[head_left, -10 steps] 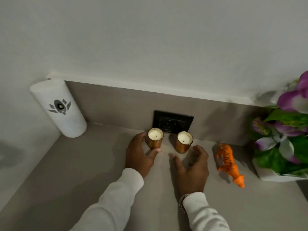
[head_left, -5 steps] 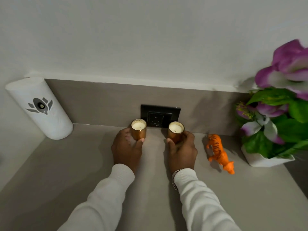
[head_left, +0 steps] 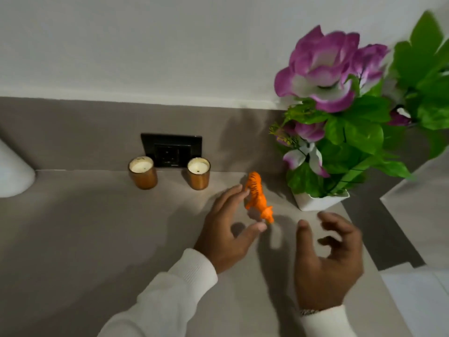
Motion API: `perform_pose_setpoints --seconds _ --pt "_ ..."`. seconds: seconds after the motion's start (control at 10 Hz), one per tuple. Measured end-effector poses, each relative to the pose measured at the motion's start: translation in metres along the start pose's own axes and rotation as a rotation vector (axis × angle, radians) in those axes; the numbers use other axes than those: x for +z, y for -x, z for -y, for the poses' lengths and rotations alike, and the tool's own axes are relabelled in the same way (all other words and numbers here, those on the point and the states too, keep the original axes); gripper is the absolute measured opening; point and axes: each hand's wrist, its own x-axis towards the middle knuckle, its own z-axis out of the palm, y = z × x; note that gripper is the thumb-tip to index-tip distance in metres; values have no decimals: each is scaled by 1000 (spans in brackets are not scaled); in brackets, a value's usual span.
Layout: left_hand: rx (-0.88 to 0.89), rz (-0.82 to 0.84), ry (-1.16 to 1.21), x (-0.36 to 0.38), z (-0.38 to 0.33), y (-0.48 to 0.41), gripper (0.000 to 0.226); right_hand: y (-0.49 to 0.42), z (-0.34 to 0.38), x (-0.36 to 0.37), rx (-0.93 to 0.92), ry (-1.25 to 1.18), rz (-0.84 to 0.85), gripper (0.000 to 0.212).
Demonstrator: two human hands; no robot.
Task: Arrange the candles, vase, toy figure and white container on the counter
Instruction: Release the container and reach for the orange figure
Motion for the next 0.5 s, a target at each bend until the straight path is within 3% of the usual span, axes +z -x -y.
perform_pose_setpoints --seconds 0.1,0.2,0.3,0.5 --pt "22 50 -74 29 -1 -6 75 -32 -39 -4 25 167 22 55" --pt "23 -18 -124 39 2 -15 69 -49 -64 10 122 196 173 91" --pt "21 -75 -168 45 5 -22 65 -59 -75 20 254 34 222 97" --pt "-30 -32 -204 41 -4 -28 68 -67 -73 30 253 4 233 96"
